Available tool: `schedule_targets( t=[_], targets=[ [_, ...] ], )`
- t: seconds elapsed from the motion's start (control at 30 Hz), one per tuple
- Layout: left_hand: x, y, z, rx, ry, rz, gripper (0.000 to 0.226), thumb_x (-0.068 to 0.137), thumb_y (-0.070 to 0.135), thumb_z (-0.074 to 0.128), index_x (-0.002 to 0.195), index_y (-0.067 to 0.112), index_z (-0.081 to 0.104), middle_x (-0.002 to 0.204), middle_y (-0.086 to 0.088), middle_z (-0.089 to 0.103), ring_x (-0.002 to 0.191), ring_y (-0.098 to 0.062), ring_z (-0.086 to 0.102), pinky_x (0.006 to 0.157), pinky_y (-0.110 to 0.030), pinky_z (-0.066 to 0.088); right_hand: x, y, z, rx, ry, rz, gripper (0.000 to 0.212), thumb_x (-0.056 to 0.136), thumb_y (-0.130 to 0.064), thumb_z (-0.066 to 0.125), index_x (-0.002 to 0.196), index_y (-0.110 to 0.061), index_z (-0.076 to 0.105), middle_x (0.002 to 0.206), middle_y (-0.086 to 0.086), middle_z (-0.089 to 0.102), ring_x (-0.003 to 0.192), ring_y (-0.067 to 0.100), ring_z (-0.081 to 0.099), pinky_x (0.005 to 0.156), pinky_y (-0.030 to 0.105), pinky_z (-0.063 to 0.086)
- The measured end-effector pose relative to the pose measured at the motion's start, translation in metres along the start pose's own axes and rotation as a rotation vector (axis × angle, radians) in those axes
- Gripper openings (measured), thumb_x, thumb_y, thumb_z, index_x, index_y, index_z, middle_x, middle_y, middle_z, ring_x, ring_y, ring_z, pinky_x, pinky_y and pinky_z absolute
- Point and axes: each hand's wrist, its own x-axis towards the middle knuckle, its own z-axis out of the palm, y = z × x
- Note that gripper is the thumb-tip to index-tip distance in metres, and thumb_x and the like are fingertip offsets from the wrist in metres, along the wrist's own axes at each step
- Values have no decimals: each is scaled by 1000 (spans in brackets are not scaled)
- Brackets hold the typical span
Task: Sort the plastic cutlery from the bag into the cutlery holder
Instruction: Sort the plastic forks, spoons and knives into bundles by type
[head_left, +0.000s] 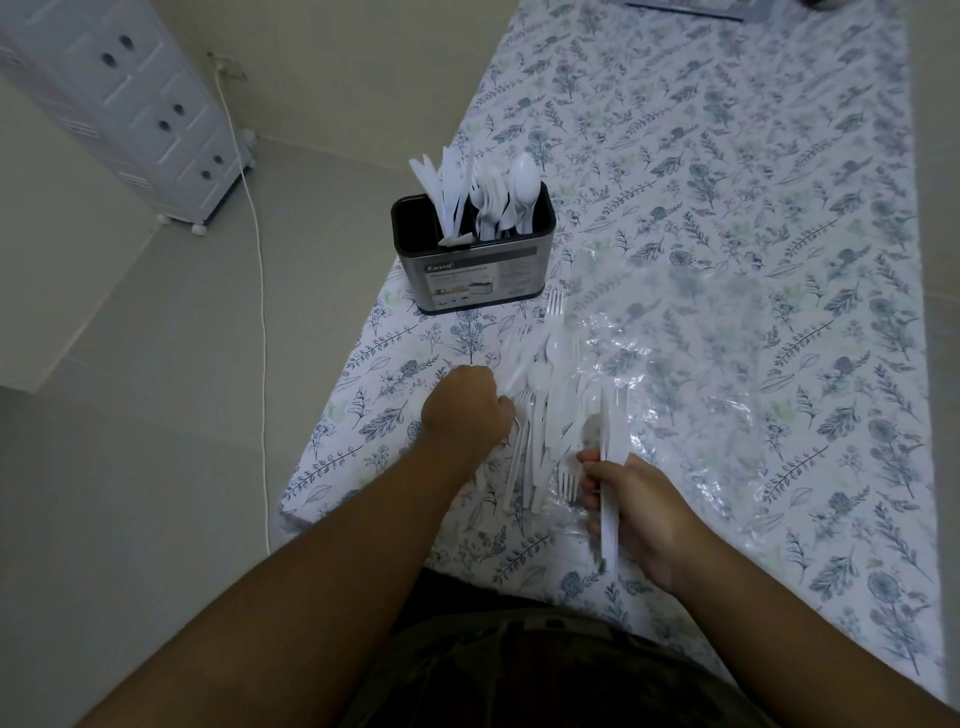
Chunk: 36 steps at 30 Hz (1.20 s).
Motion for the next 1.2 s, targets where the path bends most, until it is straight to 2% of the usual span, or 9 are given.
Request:
schedule_targets(
  t=[0.17,0.27,0.43,0.63,0.73,0.8,0.97,1.1,1.2],
  targets=[
    [-14,6,-17,-361,91,-13,19,85,22,68,70,12,62,59,2,56,53,-10,51,55,-27,48,-2,-7,3,78,-40,-38,18,99,-6,52,110,-10,66,76,8,57,65,20,55,59,35,49],
    [-35,16,-23,-465,88,24,22,87,25,70,69,19,58,59,6,55,54,-8,55,53,-20,46,-3,-17,10,121,-60,-91,18,99,-5,53,112,-11,64,84,10,62,80,23,61,72,43,55],
    [-84,31,-14,-539,-83,96,16,89,29,72,79,17,67,67,5,66,62,-1,62,55,-9,47,-4,-19,20,185,-100,-107,27,100,-26,64,118,-6,64,104,18,76,100,34,75,81,46,63],
    [-92,25,-5,-707,-88,-69,17,89,37,73,91,20,75,73,9,71,67,2,67,60,-10,49,-3,-12,15,307,-62,-50,15,100,-12,62,110,-3,67,89,13,74,81,29,74,70,40,61],
    [-87,21,-5,-684,-11,-112,22,89,39,72,100,21,74,81,11,71,75,3,66,65,-9,50,-2,-11,12,253,-55,-60,22,95,-2,61,114,-12,67,95,14,68,81,27,64,65,37,57],
    [-85,23,-5,-652,-3,-74,22,91,37,70,104,20,75,83,12,71,76,6,66,66,-7,48,-4,-10,15,219,-110,-71,20,96,-7,62,114,-14,68,99,15,68,83,27,65,67,38,56],
    [-92,33,-5,-430,-128,258,26,98,22,48,85,11,67,78,-2,60,72,-8,53,66,-24,40,-8,-4,21,191,-190,-66,25,103,-23,58,122,-11,68,113,16,76,105,32,74,94,50,57],
    [-78,12,-10,-313,-26,178,15,95,21,54,99,15,66,94,2,60,84,-10,58,73,-20,49,-5,-2,14,196,-129,-31,17,103,-21,59,113,-9,65,90,11,67,82,26,64,70,40,53],
    [-61,-15,-8,-72,43,25,22,94,33,58,108,16,61,106,0,58,96,-16,56,80,-31,52,-5,1,9,199,-87,7,8,101,-19,62,106,-13,65,78,7,63,72,23,61,68,40,53]
  ],
)
